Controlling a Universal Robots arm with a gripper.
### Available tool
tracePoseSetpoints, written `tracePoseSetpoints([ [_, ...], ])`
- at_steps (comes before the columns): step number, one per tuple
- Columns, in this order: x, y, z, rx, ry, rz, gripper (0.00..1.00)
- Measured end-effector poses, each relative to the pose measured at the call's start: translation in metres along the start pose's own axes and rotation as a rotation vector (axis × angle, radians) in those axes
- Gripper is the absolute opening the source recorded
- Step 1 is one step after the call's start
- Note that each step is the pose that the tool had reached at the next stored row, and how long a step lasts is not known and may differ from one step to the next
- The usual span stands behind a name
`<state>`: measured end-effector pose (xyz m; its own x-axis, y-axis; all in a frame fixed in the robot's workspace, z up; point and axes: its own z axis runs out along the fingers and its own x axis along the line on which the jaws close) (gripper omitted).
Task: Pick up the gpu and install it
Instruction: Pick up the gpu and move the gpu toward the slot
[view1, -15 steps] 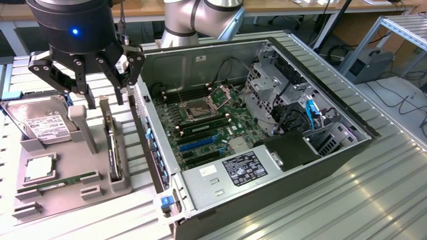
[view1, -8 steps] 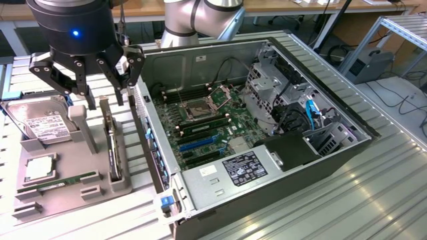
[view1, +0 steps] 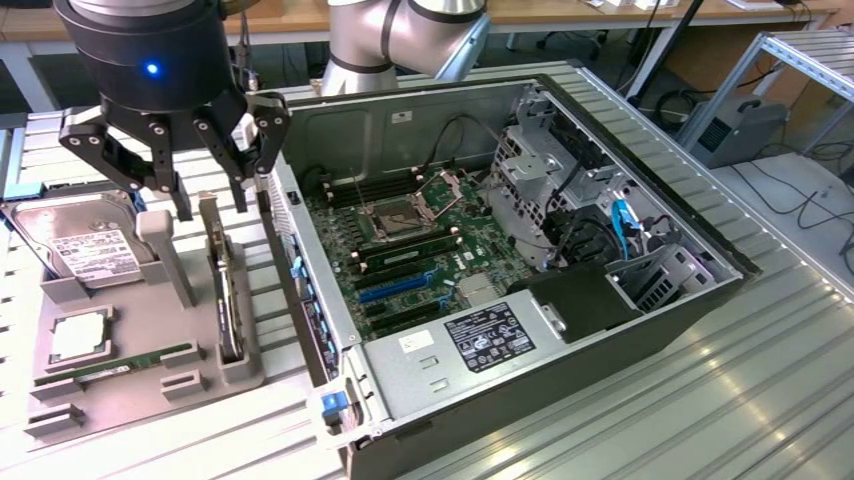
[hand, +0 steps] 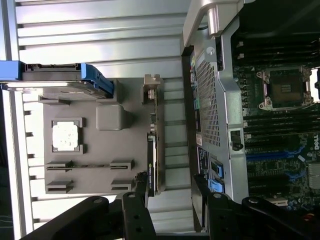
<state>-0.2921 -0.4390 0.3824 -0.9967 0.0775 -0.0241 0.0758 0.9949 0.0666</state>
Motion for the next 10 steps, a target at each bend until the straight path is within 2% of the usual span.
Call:
tracePoseSetpoints([
  [10, 0.0001, -0.0002, 0.0025, 0.0000, 0.0000, 0.000, 0.48],
])
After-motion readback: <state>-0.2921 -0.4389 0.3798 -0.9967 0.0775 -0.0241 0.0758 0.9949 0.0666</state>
